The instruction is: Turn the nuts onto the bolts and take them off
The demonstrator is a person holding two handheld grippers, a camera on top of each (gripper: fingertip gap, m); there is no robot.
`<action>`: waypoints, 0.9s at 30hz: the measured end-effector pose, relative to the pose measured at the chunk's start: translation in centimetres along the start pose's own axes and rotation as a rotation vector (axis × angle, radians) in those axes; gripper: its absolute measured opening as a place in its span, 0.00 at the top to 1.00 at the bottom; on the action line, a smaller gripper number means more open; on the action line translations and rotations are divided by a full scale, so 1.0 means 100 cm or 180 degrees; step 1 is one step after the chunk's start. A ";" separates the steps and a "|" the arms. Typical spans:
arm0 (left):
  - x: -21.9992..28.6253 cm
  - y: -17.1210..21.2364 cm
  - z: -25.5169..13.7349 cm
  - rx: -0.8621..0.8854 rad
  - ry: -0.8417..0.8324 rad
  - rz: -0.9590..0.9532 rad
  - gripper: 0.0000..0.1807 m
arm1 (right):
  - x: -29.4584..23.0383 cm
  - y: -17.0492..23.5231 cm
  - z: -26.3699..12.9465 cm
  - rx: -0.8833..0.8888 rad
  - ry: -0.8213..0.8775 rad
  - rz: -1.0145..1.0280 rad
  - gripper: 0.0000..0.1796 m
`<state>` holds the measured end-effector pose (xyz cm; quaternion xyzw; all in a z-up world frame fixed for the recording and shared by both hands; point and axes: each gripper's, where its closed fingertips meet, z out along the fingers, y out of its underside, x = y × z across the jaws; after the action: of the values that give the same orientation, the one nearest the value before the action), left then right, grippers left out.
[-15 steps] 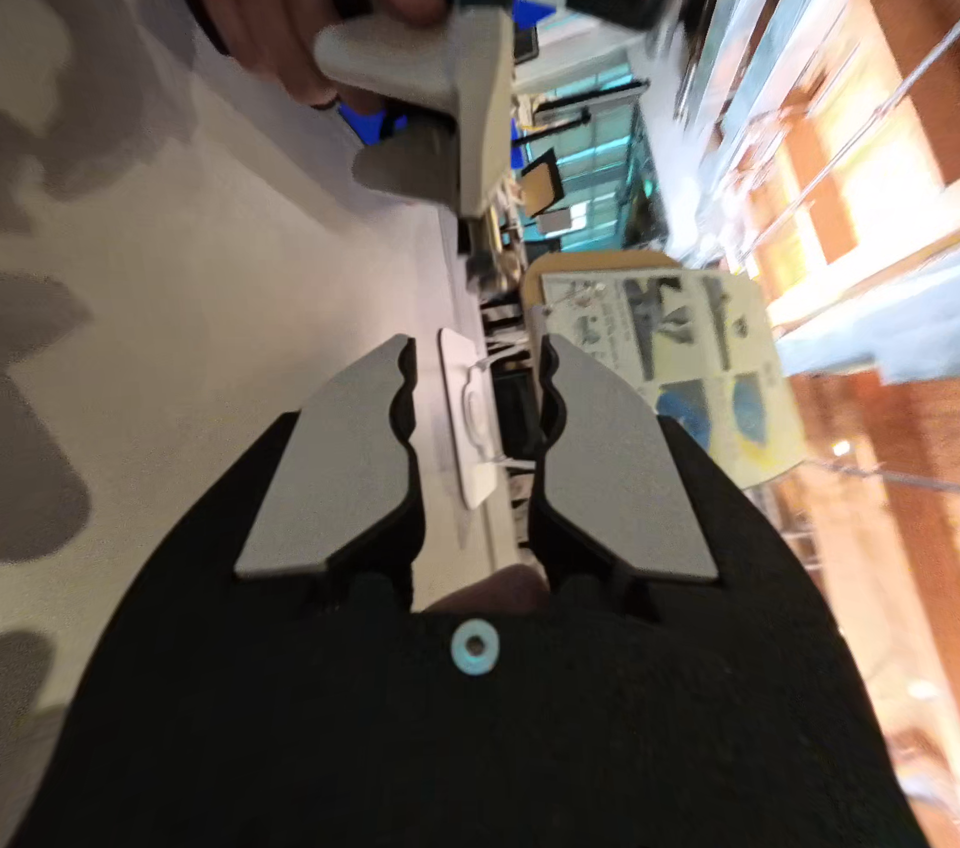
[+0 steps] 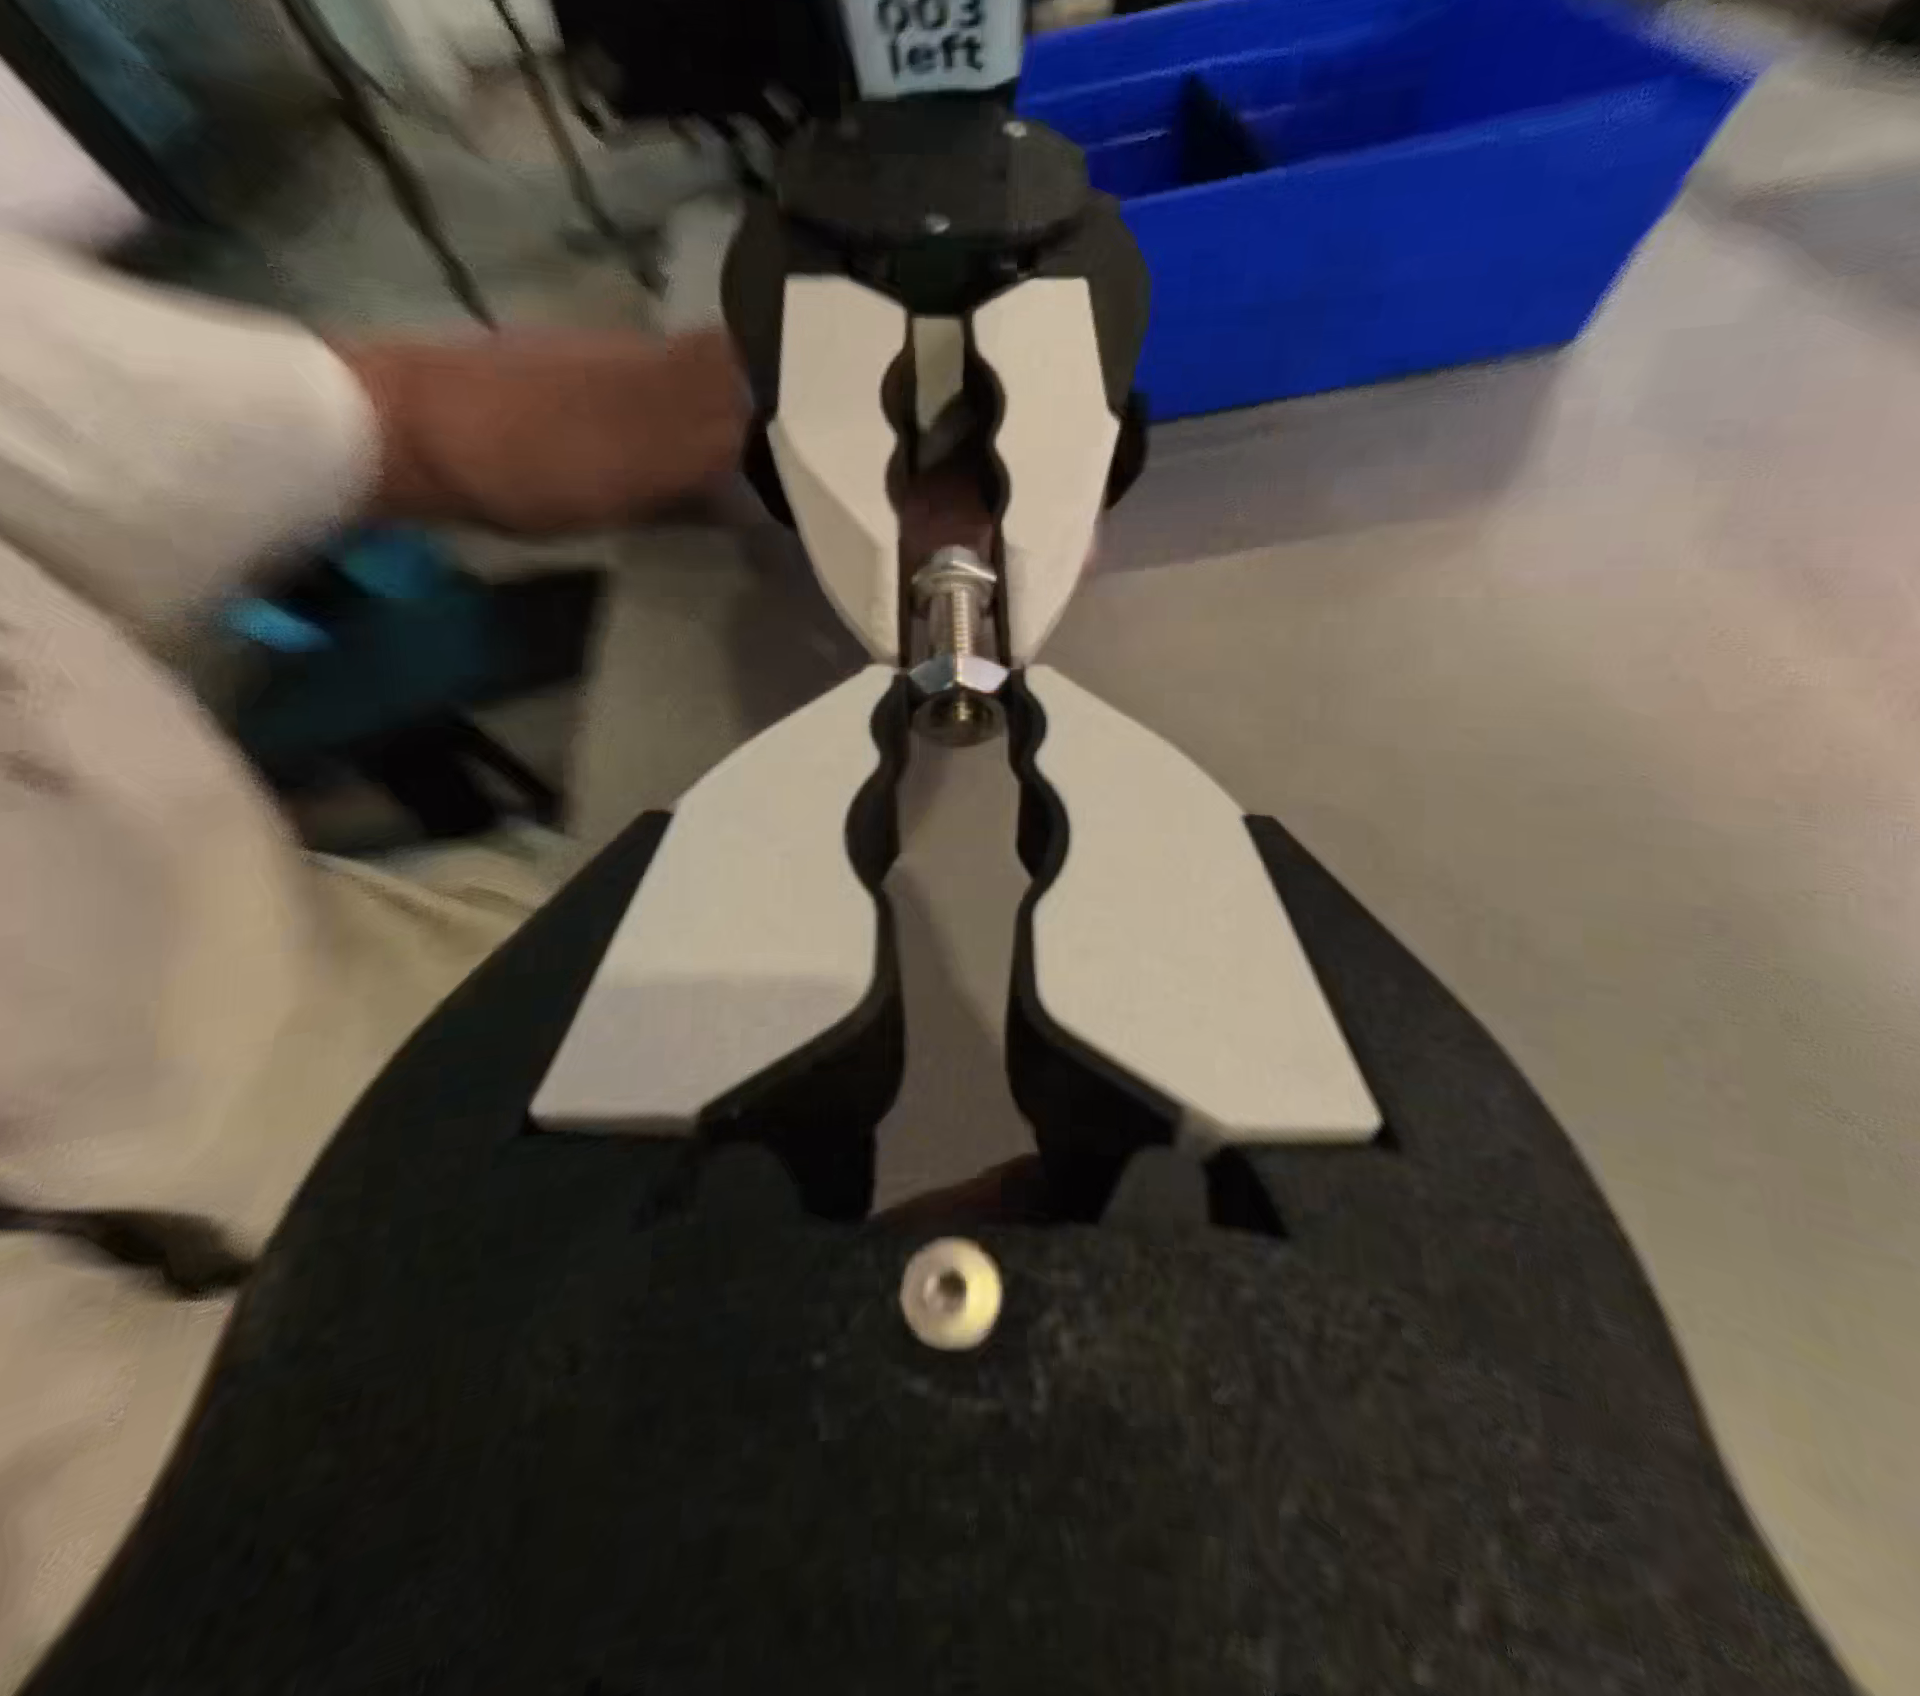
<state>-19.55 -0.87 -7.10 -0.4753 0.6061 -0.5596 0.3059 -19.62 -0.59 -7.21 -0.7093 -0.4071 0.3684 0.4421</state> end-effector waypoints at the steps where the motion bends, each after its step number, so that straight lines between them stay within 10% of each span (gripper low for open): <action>1: 0.000 0.000 0.000 -0.0020 -0.0029 0.0025 0.91 | -0.002 0.000 0.000 0.0057 -0.0307 0.0573 0.90; 5: -0.005 0.002 0.000 -0.0083 -0.0189 0.0126 0.91 | -0.001 -0.003 0.001 0.0379 -0.1281 0.2763 0.90; 8: -0.004 -0.002 -0.003 0.0000 -0.0102 0.0027 0.91 | -0.005 -0.007 0.000 0.0707 -0.1551 0.3128 0.82; 13: -0.008 -0.012 -0.013 0.0259 -0.0026 -0.0211 0.91 | -0.006 0.007 -0.001 0.0848 -0.0652 0.1527 0.63; 20: -0.005 -0.008 -0.010 0.0205 0.0096 -0.0308 0.91 | 0.032 0.018 -0.018 -0.0442 0.2045 -0.3080 0.69; 27: -0.003 -0.004 -0.006 0.0168 0.0173 -0.0380 0.91 | 0.010 -0.009 -0.007 -0.0443 0.2153 -0.4236 0.83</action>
<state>-19.92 -0.31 -6.64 -0.4869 0.5699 -0.6053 0.2679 -18.88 0.30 -6.35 -0.4142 -0.6144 -0.2415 0.6266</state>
